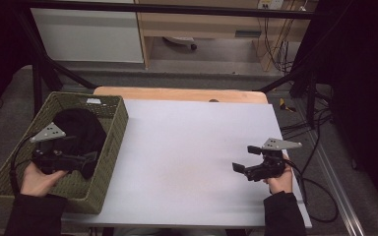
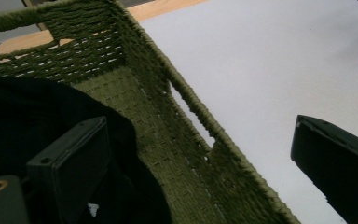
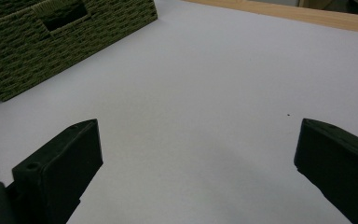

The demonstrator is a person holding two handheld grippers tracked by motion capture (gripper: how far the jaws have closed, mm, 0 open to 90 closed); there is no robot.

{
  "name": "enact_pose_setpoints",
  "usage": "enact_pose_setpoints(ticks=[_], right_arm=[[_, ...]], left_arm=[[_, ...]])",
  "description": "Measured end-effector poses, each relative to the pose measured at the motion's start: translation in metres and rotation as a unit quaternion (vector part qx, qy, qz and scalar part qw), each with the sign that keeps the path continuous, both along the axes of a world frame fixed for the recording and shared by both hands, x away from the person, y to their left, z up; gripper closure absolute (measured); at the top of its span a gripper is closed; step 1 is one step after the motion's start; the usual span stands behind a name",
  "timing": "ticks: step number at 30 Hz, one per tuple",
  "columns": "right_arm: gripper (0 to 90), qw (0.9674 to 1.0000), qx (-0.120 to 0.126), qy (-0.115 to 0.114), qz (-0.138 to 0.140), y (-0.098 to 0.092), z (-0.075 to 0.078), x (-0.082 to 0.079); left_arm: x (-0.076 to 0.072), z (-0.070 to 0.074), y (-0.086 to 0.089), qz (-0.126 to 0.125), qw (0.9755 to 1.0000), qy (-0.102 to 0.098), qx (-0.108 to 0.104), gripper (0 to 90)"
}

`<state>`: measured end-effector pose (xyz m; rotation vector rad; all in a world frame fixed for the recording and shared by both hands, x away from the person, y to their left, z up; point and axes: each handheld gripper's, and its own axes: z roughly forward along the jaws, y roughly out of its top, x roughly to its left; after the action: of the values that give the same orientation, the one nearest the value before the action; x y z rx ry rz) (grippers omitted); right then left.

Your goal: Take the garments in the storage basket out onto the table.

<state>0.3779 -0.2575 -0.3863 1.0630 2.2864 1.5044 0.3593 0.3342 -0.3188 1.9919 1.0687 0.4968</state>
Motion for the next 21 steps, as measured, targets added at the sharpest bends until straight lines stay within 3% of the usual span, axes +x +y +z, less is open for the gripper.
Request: enact_pose_setpoints(ticks=[13, 21], right_arm=[[1.3, 1.0, -0.001, -0.002, 0.0, -0.001, 0.0, 0.0], [1.3, 1.0, -0.003, 0.001, 0.0, 0.0, 0.0, 0.0]], left_arm=[[0.006, 0.013, 0.019, 0.032, 0.9995, 0.004, 0.004, 4.4], [0.016, 0.029, 0.025, 0.044, 0.9987, 0.007, 0.025, 4.4]])
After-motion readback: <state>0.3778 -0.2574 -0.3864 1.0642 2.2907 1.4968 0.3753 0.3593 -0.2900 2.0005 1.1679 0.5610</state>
